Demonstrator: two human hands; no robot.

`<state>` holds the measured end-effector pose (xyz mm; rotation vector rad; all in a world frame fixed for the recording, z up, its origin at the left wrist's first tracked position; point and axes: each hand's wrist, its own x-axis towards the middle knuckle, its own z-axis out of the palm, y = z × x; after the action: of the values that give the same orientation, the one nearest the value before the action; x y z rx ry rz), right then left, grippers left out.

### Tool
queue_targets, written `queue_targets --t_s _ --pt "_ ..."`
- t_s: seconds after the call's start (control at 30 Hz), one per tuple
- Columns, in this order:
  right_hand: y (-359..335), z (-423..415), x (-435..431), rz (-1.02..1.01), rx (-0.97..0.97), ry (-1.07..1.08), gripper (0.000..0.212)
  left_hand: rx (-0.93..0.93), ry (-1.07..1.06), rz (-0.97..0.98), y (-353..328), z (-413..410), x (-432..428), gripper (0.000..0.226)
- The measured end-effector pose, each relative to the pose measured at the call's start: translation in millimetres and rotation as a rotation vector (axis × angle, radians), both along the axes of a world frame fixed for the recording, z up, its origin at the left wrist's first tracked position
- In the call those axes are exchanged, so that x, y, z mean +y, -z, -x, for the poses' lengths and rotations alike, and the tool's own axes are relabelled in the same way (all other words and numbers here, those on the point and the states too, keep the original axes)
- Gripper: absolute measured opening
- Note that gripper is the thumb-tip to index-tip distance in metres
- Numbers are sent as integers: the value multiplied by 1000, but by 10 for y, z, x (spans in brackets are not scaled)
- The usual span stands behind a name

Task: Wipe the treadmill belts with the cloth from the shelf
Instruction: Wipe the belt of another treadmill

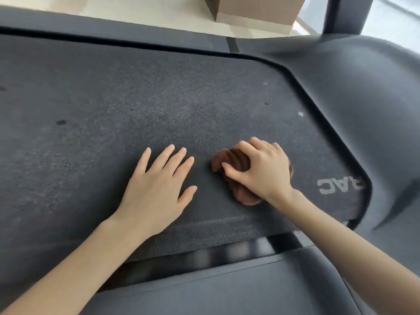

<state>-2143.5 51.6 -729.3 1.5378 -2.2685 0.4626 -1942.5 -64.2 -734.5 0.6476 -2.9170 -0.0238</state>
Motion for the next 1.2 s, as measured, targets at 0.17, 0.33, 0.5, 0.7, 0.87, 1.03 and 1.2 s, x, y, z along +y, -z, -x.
queue_targets --t_s 0.17,0.33,0.5,0.7,0.87,1.03,1.2 --pt "-5 -54 -1098 20 10 -119 43 -58 -321 12 -125 -928 -400 68" --pt "-42 -174 -1713 -33 -8 -142 45 -137 -574 -68 -41 -1682 -303 80" --pt "-16 -370 -1476 1 6 -187 43 -30 -623 -142 58 -1747 -164 77" --pt "23 -1118 -562 50 -36 -487 33 -29 -620 -154 96 -1741 -183 77" --pt "22 -1466 -196 -14 -64 -648 28 -31 -613 -161 97 -1728 -179 77" --pt "41 -1490 -631 -24 -38 -650 32 -44 -604 -152 109 -1718 -191 74" --pt "96 -1544 -1579 26 -1 -449 39 -87 -585 -118 122 -1715 -179 71"
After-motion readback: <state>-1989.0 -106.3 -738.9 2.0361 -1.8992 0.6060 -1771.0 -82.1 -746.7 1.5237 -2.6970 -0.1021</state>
